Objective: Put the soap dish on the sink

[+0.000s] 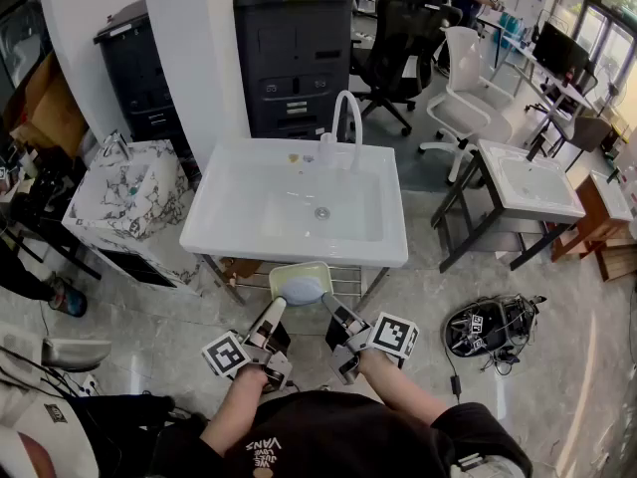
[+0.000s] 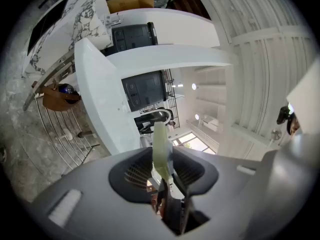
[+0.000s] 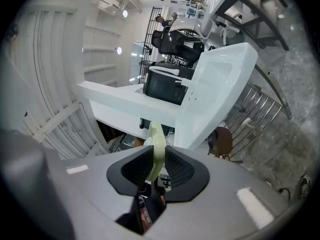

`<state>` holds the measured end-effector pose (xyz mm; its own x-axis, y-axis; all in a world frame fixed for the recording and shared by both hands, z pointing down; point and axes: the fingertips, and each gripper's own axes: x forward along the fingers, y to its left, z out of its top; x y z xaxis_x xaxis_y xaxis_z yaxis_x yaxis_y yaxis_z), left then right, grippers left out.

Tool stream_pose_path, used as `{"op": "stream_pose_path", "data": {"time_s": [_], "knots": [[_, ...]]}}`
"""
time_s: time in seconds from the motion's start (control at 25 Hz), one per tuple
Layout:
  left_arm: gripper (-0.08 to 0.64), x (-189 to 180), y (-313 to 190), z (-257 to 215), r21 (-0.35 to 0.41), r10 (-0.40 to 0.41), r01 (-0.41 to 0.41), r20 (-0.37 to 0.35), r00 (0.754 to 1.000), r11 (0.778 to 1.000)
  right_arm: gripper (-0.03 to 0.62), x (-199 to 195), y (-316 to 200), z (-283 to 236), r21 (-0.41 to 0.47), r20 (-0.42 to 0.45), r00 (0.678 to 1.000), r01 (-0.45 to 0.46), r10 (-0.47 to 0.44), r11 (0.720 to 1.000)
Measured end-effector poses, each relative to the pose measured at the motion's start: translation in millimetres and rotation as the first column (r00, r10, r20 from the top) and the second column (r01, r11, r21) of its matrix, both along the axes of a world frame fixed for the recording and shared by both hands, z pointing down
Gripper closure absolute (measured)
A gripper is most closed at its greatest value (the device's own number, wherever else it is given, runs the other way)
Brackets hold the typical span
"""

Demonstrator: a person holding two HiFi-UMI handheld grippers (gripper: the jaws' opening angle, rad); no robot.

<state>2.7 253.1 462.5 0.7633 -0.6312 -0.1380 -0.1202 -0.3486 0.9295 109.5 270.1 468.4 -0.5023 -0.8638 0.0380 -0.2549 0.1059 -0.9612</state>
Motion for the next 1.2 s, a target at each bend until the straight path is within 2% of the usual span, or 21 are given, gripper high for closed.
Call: {"op": "stream_pose_path", "data": {"time_s": [0.2,0.32,0.44,0.56,0.76,0.92,1.2], "knots": [[0.397,0.2,-1.9,3.0,-0.003,-0.007,0.007,0.011,1.000,1.000,0.522,7.2,0.8,7.0,-0.049,-0.011,1.000,-0.024,0.023,0.998],[0.397,-0.9,-5.4,1.2,-0.002,-0.019,0.019,0.001,1.000,1.000,0.522,5.6,-4.2,5.6,-0.039,-0.016,1.000,-0.011,0.011,0.999],[0.397,-3.1,-13.8,2.4,0.000,-0.024,0.024,0.003,1.000,1.000,0.522,5.8,-11.3,11.8,-0.070,-0.041,0.999,-0.014,0.011,0.997],[0.397,-8.9,-27.2,9.4,-0.017,-0.027,0.027,0.000,1.000,1.000,0.522,-1.5,-26.3,13.5,-0.061,-0.023,1.000,-0.011,0.010,0.998],[0.397,-22.2,-65.6,11.9,-0.022,-0.002,0.002,-0.002,1.000,1.000,0.522,-12.8,-61.5,18.0,-0.081,-0.045,0.998,-0.043,0.039,0.996],[0.397,-36.4,-100.2,10.1,-0.025,0.028,-0.028,-0.009,1.000,0.999,0.522,-30.8,-96.4,15.4,-0.054,-0.024,0.998,-0.058,0.057,0.997],[0.397,-61.0,-154.7,10.4,-0.045,0.068,-0.069,-0.013,0.998,0.997,0.522,-54.1,-147.4,14.0,-0.063,-0.040,0.994,-0.104,0.102,0.993]]}}
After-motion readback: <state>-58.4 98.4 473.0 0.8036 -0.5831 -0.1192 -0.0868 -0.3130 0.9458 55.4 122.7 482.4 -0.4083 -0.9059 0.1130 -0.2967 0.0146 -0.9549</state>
